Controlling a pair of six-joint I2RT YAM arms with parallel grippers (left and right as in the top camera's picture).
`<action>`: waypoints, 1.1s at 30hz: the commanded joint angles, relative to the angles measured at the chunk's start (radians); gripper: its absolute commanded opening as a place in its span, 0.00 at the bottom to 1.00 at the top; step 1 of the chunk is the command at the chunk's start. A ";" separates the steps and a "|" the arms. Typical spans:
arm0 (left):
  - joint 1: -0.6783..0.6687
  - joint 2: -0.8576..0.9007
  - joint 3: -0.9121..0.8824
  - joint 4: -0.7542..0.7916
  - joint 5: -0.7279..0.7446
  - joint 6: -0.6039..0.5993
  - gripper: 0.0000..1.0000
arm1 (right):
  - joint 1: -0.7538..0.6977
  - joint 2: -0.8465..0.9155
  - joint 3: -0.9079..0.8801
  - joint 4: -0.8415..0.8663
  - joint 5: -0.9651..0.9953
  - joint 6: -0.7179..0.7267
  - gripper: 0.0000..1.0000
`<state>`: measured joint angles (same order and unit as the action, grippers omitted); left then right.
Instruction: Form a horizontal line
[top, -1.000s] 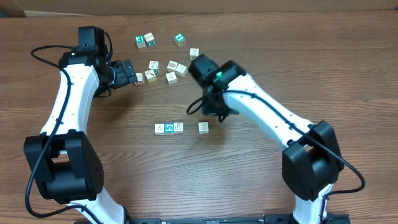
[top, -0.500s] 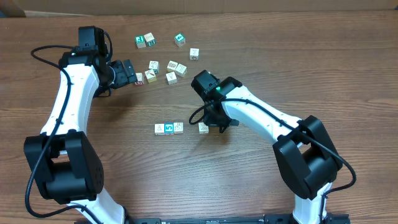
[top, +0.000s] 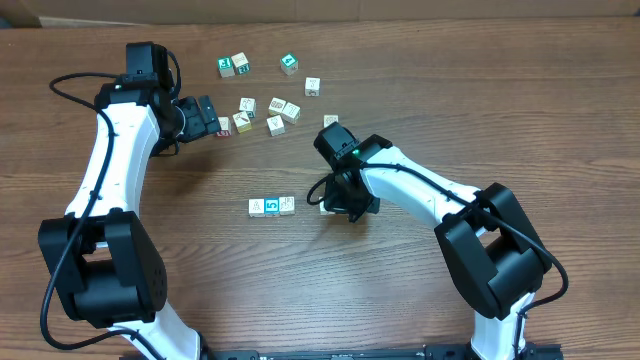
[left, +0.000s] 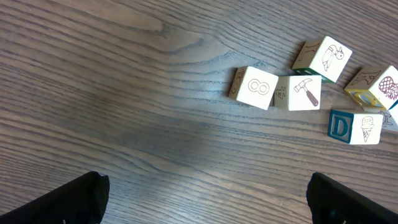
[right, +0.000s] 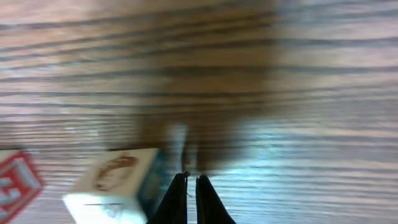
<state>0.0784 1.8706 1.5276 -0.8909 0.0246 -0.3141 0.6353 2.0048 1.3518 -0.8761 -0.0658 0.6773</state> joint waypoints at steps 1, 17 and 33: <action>-0.013 0.007 0.009 0.002 -0.006 0.000 1.00 | 0.004 0.000 -0.004 0.035 -0.041 0.004 0.04; -0.013 0.007 0.009 0.002 -0.006 0.000 1.00 | 0.005 0.000 -0.004 0.053 -0.054 0.012 0.04; -0.013 0.007 0.009 0.002 -0.006 0.000 1.00 | 0.006 0.000 -0.004 0.113 -0.130 0.128 0.04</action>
<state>0.0784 1.8706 1.5276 -0.8909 0.0246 -0.3145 0.6365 2.0048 1.3518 -0.7700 -0.1860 0.7406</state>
